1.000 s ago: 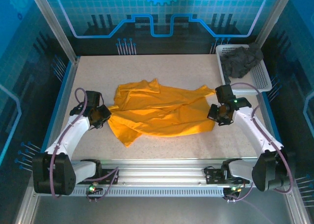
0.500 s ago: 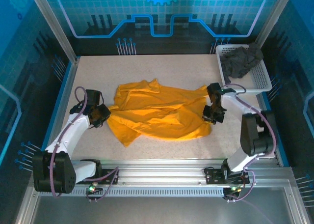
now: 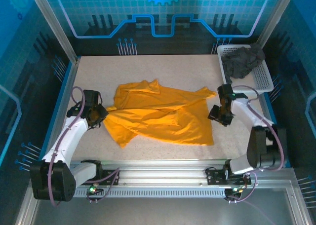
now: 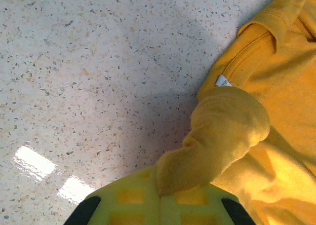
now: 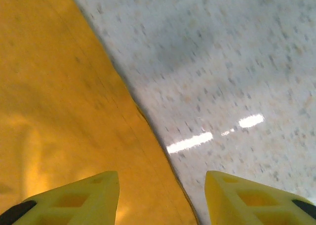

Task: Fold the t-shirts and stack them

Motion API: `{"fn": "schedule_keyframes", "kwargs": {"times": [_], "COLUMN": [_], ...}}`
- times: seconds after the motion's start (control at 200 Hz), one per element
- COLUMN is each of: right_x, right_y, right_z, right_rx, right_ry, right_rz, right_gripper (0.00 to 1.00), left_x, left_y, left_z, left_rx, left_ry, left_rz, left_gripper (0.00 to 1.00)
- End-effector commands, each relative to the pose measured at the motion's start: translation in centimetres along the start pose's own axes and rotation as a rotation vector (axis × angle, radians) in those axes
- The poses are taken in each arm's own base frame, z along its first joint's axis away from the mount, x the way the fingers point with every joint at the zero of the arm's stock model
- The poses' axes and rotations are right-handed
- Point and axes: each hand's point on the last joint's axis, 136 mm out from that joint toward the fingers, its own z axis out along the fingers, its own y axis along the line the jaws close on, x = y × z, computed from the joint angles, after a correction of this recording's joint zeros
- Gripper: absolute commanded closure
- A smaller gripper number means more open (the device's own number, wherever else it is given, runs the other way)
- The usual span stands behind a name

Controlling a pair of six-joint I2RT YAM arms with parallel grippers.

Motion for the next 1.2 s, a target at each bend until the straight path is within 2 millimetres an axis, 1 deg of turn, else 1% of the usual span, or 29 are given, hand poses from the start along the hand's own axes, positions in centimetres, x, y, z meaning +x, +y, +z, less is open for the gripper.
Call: {"fn": "schedule_keyframes", "kwargs": {"times": [0.0, 0.085, 0.14, 0.2, 0.265, 0.395, 0.46, 0.51, 0.555, 0.58, 0.62, 0.68, 0.73, 0.76, 0.785, 0.815, 0.895, 0.91, 0.96, 1.005, 1.065, 1.12, 1.195], "right_x": [4.1, 6.6, 7.8, 8.7, 9.0, 8.7, 8.6, 8.6, 8.4, 8.2, 8.0, 7.6, 7.1, 6.6, 6.1, 5.4, 2.8, 1.9, -0.1, -1.9, -4.8, -7.3, -10.4], "right_y": [-1.9, -1.9, -2.0, -2.2, -2.1, -1.0, -0.6, -0.2, 0.0, 0.3, 0.6, 1.1, 1.5, 1.9, 2.3, 2.6, 4.5, 5.4, 7.1, 8.6, 11.0, 12.6, 14.6], "right_z": [0.2, 0.2, 0.4, 1.0, 1.9, 3.6, 4.4, 4.9, 5.1, 5.2, 5.3, 5.2, 4.9, 4.5, 4.0, 3.3, 0.5, -0.5, -3.1, -5.5, -9.7, -13.6, -19.2], "right_rx": [0.041, 0.044, 0.055, 0.061, 0.054, 0.036, 0.033, 0.028, 0.036, 0.027, 0.02, 0.012, 0.0, -0.012, -0.023, -0.032, -0.083, -0.107, -0.158, -0.204, -0.282, -0.34, -0.426], "right_ry": [0.07, 0.093, 0.104, 0.126, 0.141, 0.174, 0.193, 0.209, 0.21, 0.209, 0.211, 0.209, 0.196, 0.177, 0.156, 0.131, 0.049, 0.021, -0.041, -0.1, -0.201, -0.291, -0.409], "right_rz": [0.053, 0.031, 0.032, 0.038, 0.049, 0.053, 0.054, 0.063, 0.065, 0.065, 0.075, 0.078, 0.076, 0.07, 0.062, 0.049, 0.0, -0.012, -0.047, -0.074, -0.107, -0.12, -0.128], "right_gripper": [0.5, 0.48, 0.47, 0.46, 0.46, 0.46, 0.48, 0.51, 0.54, 0.58, 0.65, 0.8, 0.91, 0.96, 1.0, 1.0, 1.0, 1.0, 1.0, 1.0, 1.0, 1.0, 1.0], "left_x": [-0.3, -0.4, -0.3, -0.3, -0.2, -0.1, -0.1, -0.1, -0.1, -0.1, -0.1, -0.1, -0.2, -0.2, -0.3, -0.4, -1.0, -1.2, -2.0, -3.1, -4.9, -7.1, -10.4], "left_y": [0.1, 0.0, 0.0, 0.0, -0.1, -0.2, -0.4, -0.5, -0.6, -0.6, -0.8, -1.1, -1.4, -1.7, -2.1, -2.5, -4.5, -5.0, -6.8, -8.7, -11.1, -13.5, -16.8], "left_z": [-0.6, -0.6, -0.6, -0.5, -0.4, -0.4, -0.5, -0.5, -0.4, -0.4, -0.4, -0.4, -0.4, -0.5, -0.6, -0.6, -1.2, -1.5, -2.2, -3.4, -5.1, -7.4, -11.5], "left_rx": [-0.011, -0.006, -0.004, -0.002, 0.003, 0.009, 0.017, 0.022, 0.027, 0.029, 0.038, 0.051, 0.065, 0.078, 0.091, 0.108, 0.19, 0.21, 0.281, 0.357, 0.449, 0.54, 0.673], "left_ry": [-0.014, -0.014, -0.011, -0.009, -0.006, -0.003, -0.001, 0.001, 0.005, 0.005, 0.007, 0.009, 0.011, 0.013, 0.014, 0.016, 0.024, 0.024, 0.025, 0.013, -0.007, -0.043, -0.108], "left_rz": [-0.018, -0.018, -0.019, -0.021, -0.024, -0.022, -0.022, -0.021, -0.022, -0.021, -0.022, -0.026, -0.031, -0.035, -0.039, -0.046, -0.079, -0.086, -0.124, -0.161, -0.209, -0.242, -0.269], "left_gripper": [1.0, 1.0, 1.0, 1.0, 1.0, 1.0, 1.0, 1.0, 1.0, 1.0, 1.0, 1.0, 1.0, 1.0, 1.0, 1.0, 1.0, 1.0, 1.0, 1.0, 1.0, 1.0, 1.0]}}
